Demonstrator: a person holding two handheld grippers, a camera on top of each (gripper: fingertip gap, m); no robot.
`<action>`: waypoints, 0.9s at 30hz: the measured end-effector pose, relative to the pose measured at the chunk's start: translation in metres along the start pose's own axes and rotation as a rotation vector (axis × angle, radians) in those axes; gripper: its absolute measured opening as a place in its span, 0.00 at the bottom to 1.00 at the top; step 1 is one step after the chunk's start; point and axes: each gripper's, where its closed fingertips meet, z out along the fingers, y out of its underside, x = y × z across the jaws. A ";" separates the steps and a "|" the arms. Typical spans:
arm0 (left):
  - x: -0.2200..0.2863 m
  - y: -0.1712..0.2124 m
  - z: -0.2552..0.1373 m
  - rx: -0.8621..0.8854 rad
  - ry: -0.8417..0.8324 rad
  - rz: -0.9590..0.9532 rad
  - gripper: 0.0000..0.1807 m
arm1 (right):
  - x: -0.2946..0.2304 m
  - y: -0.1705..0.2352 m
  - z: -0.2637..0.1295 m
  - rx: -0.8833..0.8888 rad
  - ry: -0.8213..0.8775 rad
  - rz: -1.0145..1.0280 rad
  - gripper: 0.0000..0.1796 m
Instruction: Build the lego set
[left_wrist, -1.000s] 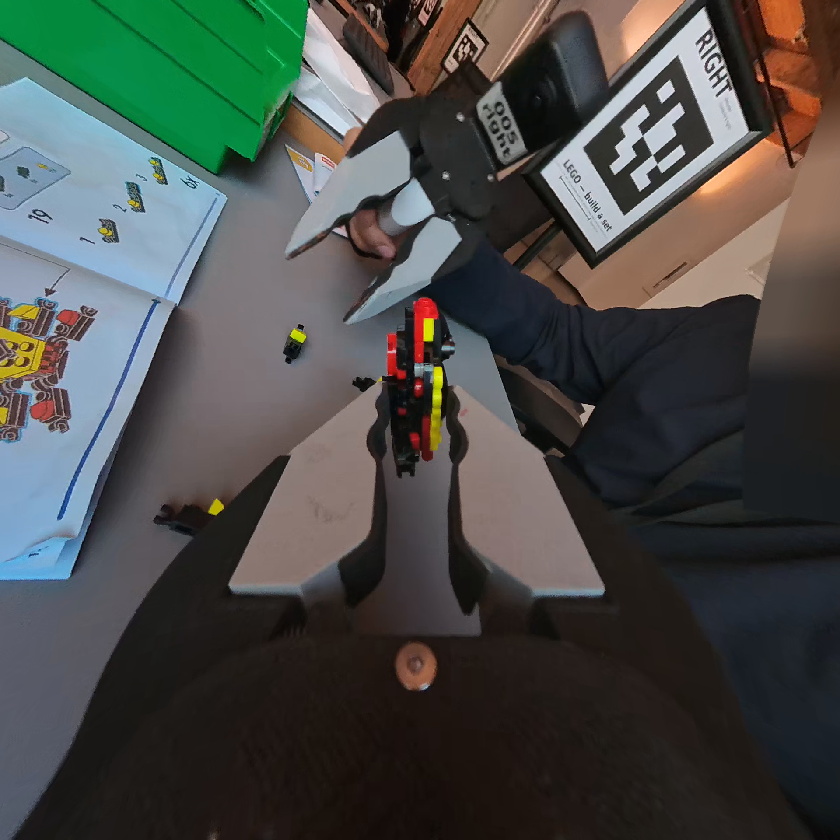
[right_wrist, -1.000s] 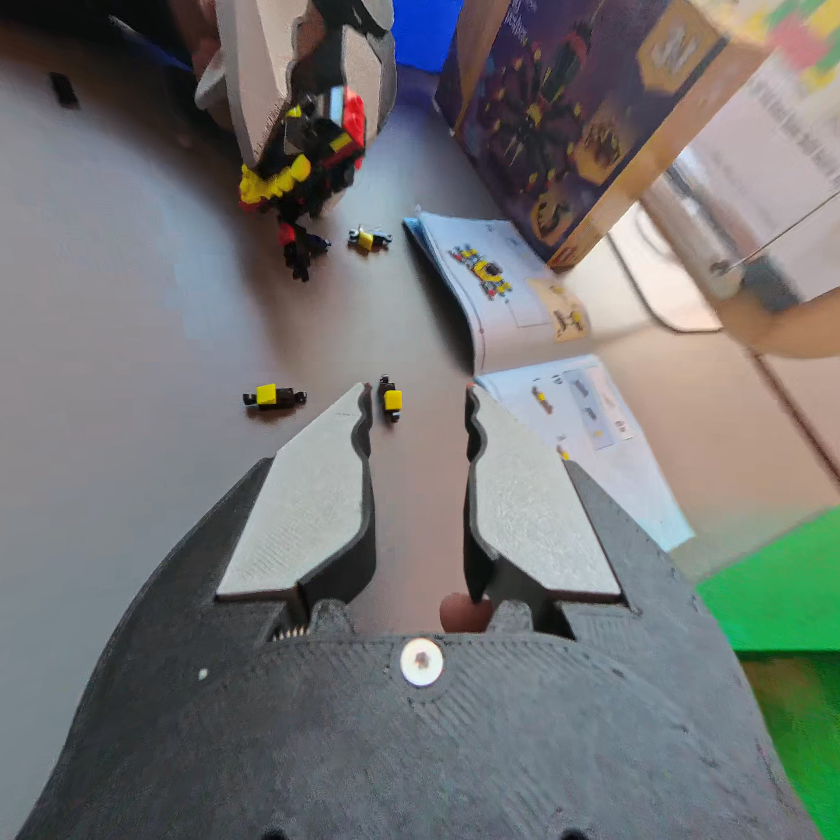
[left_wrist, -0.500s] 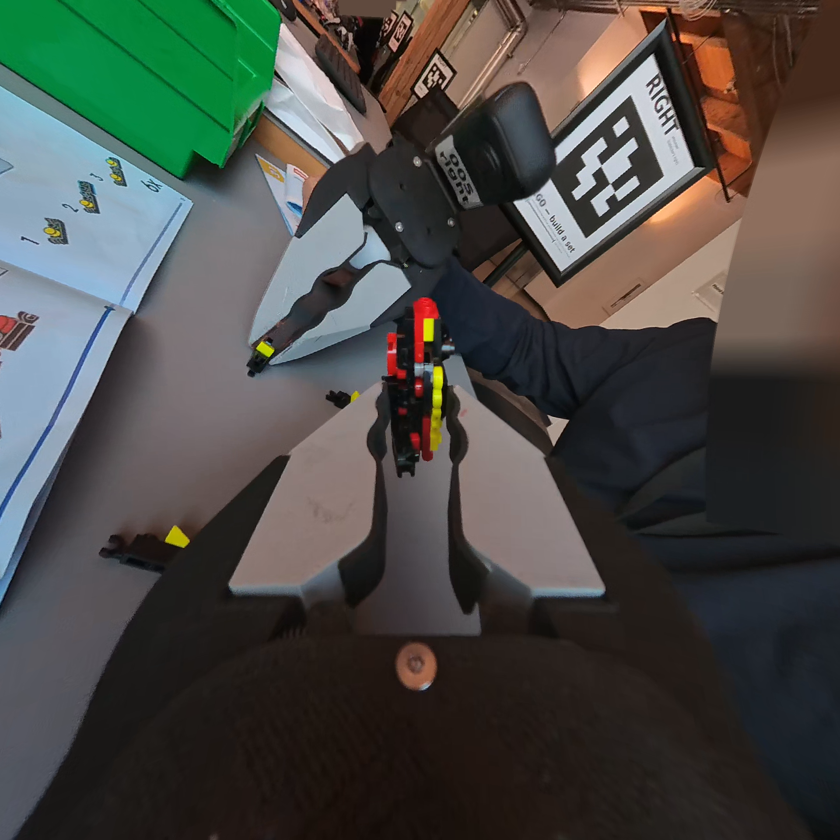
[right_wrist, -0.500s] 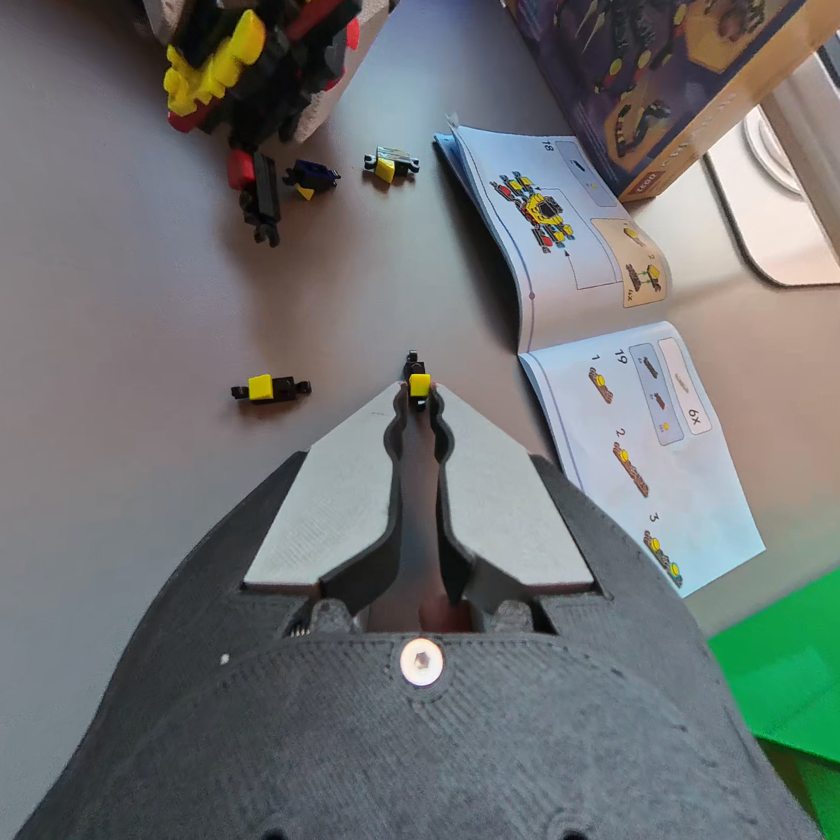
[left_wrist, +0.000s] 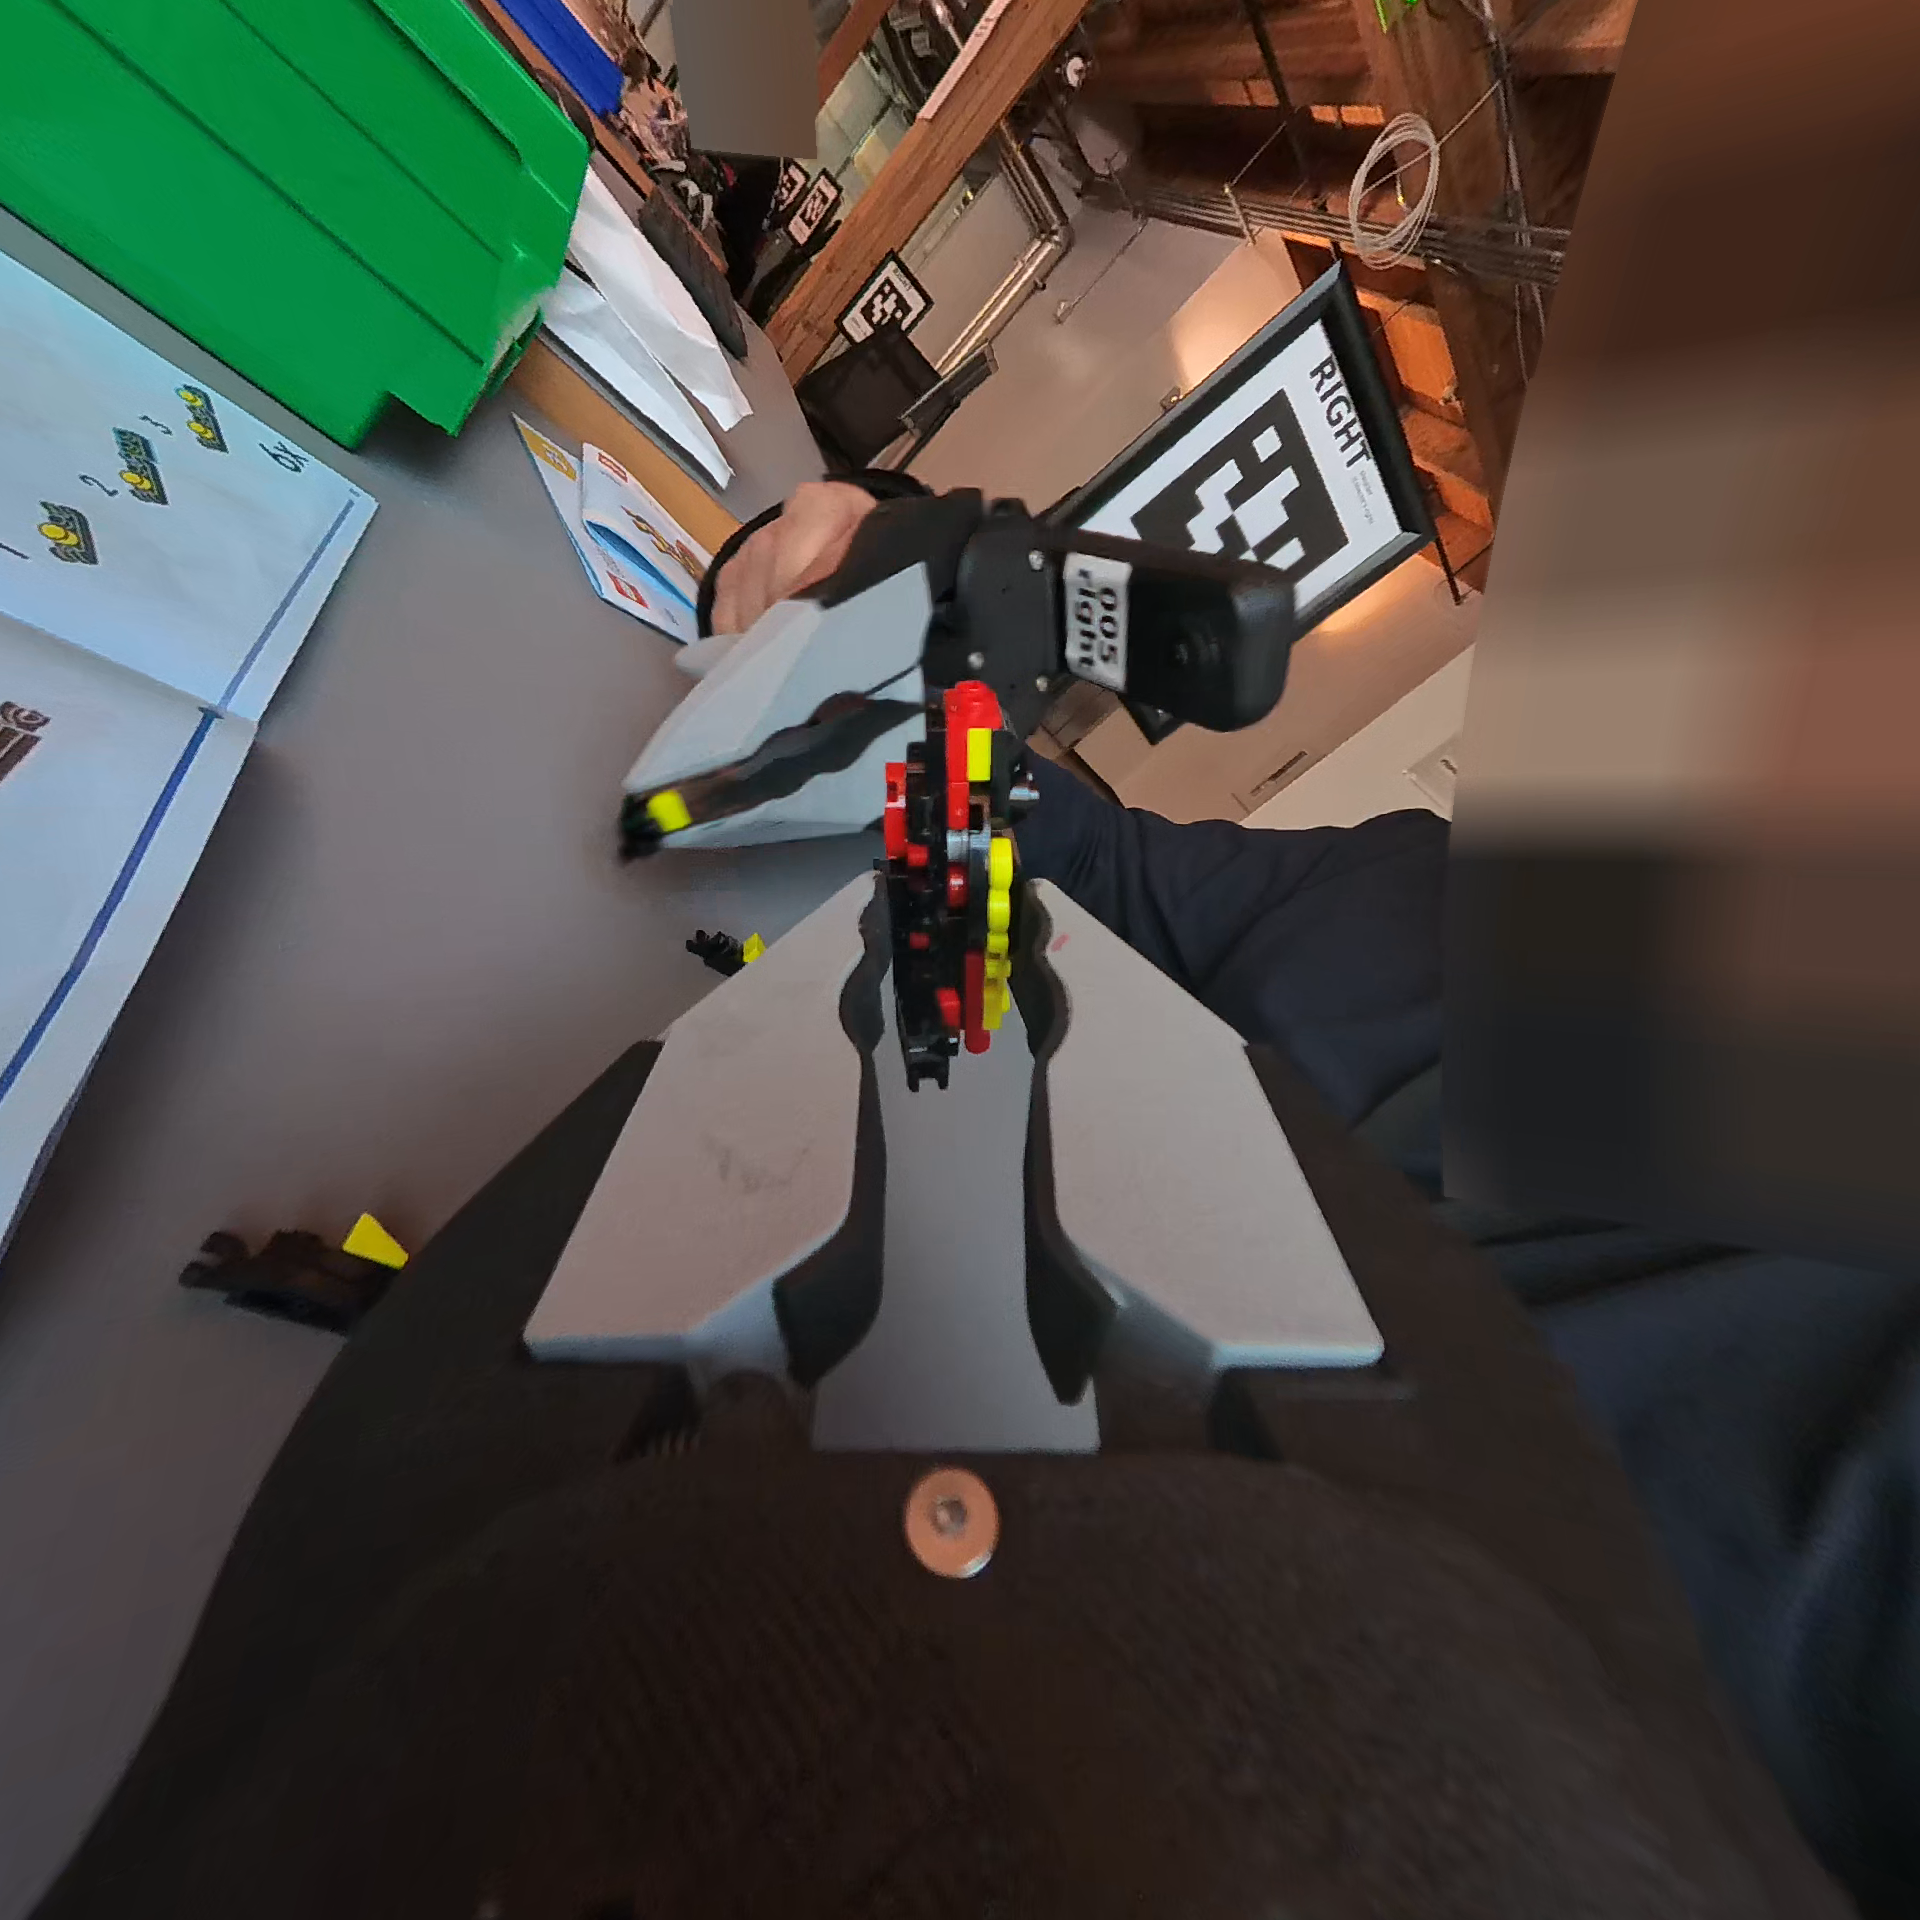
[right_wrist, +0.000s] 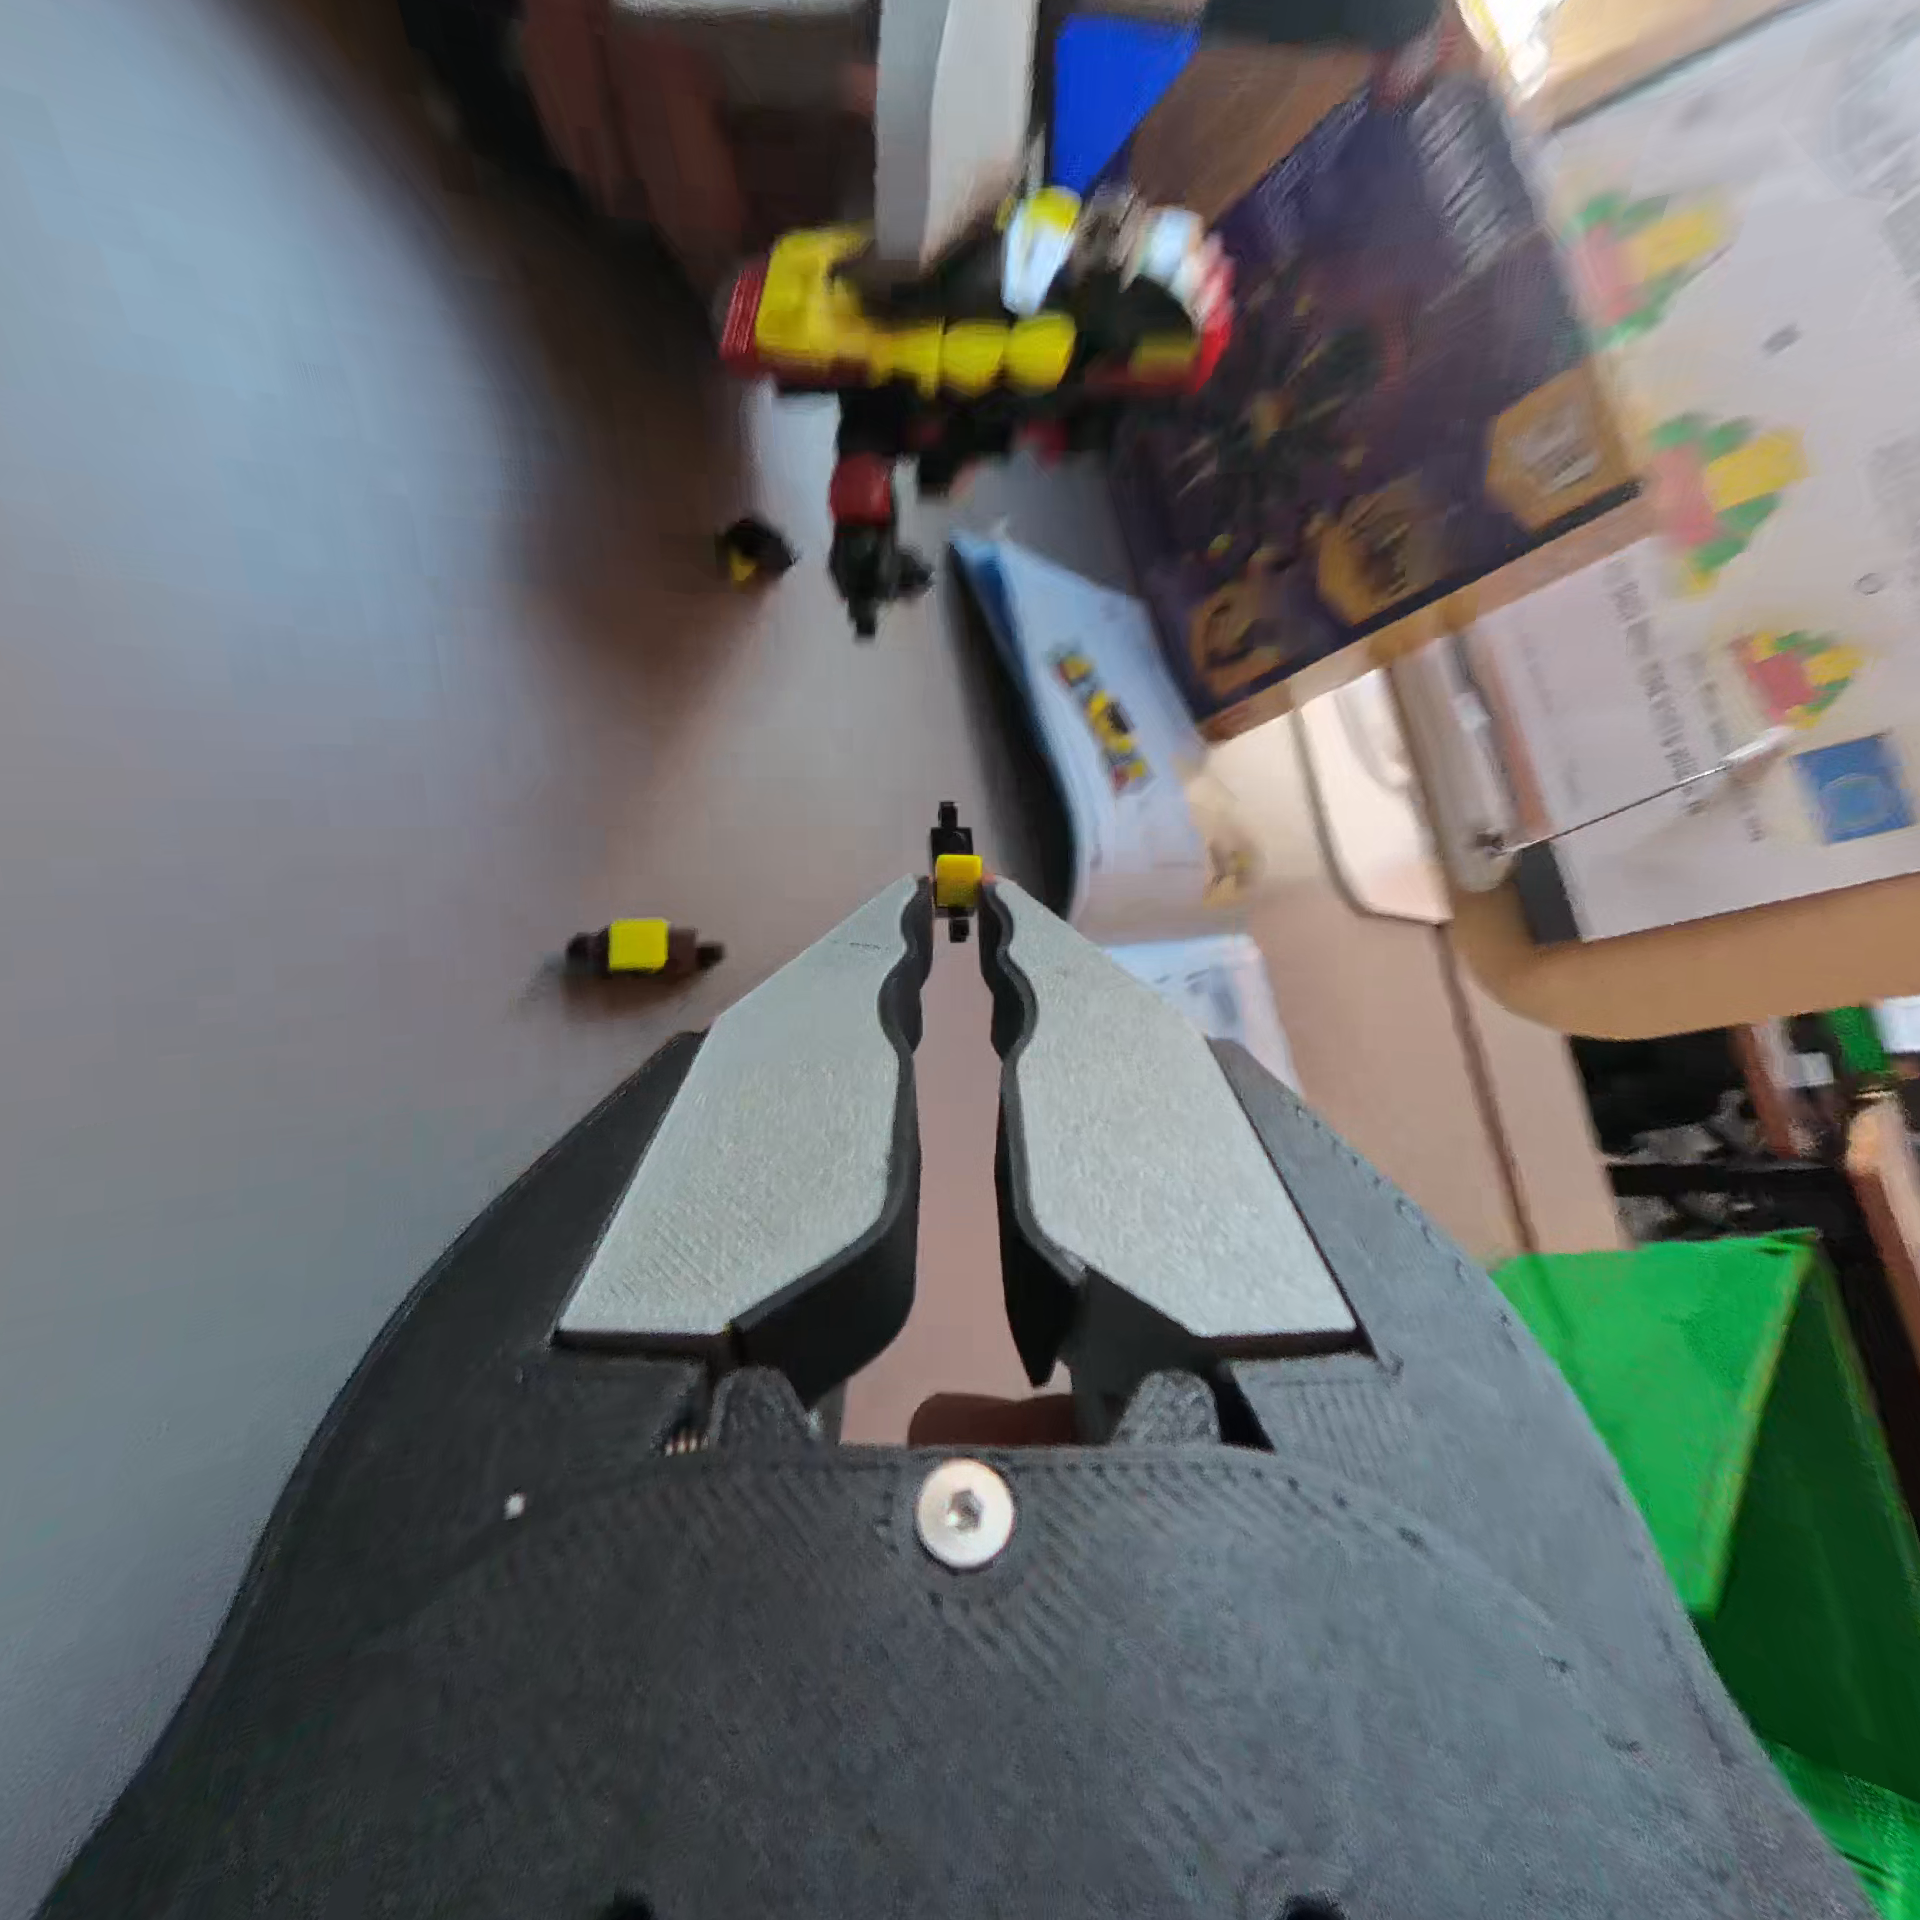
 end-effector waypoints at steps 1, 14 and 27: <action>0.000 0.000 -0.001 -0.001 0.004 -0.005 0.12 | -0.006 0.011 0.004 -0.047 -0.050 0.030 0.03; 0.011 0.004 0.004 -0.005 0.086 -0.026 0.12 | -0.014 0.008 -0.005 0.060 -0.328 0.422 0.11; -0.006 0.018 0.024 -0.111 -0.099 0.026 0.12 | -0.001 -0.071 -0.027 0.455 -0.615 0.885 0.14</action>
